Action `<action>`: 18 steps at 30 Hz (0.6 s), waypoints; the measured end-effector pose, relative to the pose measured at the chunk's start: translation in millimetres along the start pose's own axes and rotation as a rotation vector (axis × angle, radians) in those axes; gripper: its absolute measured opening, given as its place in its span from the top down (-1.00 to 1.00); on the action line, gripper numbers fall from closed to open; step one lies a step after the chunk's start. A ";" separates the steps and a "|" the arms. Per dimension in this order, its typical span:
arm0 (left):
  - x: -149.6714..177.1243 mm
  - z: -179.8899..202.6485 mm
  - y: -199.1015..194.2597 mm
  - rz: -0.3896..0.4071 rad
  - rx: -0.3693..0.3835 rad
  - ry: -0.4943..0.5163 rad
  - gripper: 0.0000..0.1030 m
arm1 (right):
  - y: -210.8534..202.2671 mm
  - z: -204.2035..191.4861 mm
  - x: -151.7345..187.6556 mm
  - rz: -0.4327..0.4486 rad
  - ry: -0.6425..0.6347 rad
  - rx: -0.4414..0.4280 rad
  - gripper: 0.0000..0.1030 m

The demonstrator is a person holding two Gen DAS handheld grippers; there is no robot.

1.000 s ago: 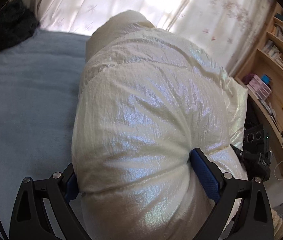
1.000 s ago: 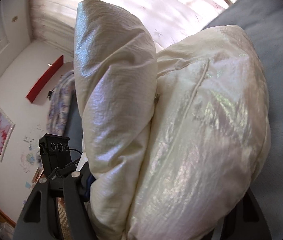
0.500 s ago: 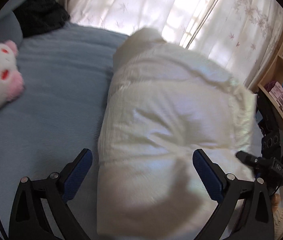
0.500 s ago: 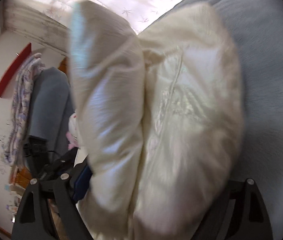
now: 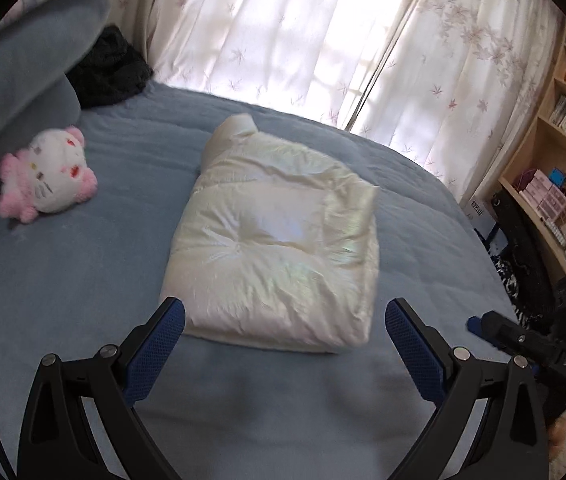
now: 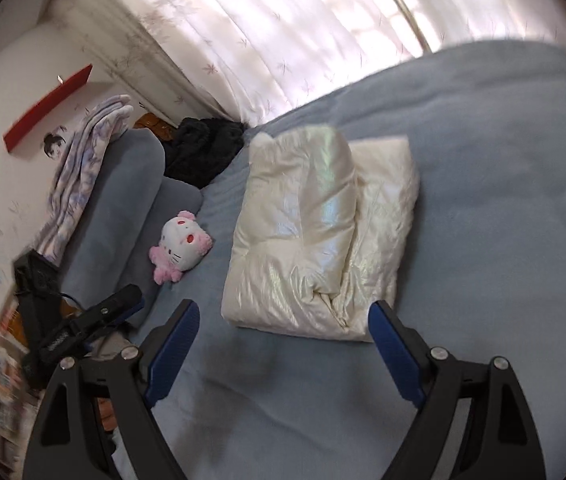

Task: Fold large clothes

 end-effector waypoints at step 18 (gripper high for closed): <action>78.1 98.3 -231.6 0.156 -0.152 0.136 -0.95 | -209.6 -106.3 72.4 0.096 -0.104 0.057 -0.69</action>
Point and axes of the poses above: each gripper's, at about its wrist camera, not at the fingertips, and y roughly the way its jaws point, z to its right, x to its underside, the point moved 5 cm from there along y, roughly the way its jaws point, and after that the axes turned 10 degrees about -x, right-handed, at the moved point
